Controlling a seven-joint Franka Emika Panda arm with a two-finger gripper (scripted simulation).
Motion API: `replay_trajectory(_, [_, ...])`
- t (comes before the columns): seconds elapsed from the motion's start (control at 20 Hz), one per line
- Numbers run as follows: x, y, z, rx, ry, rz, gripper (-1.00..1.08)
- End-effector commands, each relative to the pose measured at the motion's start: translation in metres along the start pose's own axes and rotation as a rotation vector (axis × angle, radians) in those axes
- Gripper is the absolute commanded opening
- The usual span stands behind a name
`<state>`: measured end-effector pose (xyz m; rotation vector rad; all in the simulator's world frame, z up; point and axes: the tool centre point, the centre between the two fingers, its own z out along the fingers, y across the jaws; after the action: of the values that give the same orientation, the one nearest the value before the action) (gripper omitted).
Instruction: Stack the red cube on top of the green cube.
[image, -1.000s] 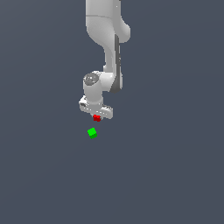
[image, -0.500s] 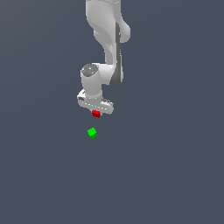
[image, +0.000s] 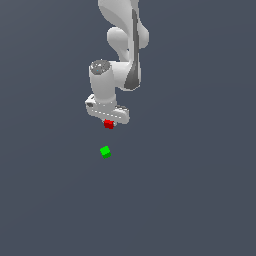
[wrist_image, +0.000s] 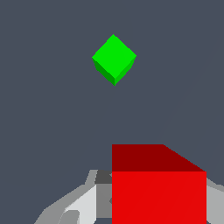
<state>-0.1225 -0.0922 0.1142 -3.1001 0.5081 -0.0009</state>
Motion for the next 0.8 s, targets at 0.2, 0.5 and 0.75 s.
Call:
replay_trajectory(0.2, [0.001,0.0,-0.004,0.0,0.0,0.0,-1.0])
replay_trajectory(0.5, [0.01,-0.002,0.0,0.0,0.0,0.0,-1.0])
replay_trajectory(0.75, [0.027,-0.004,0.01,0.0,0.0,-0.001,-1.0])
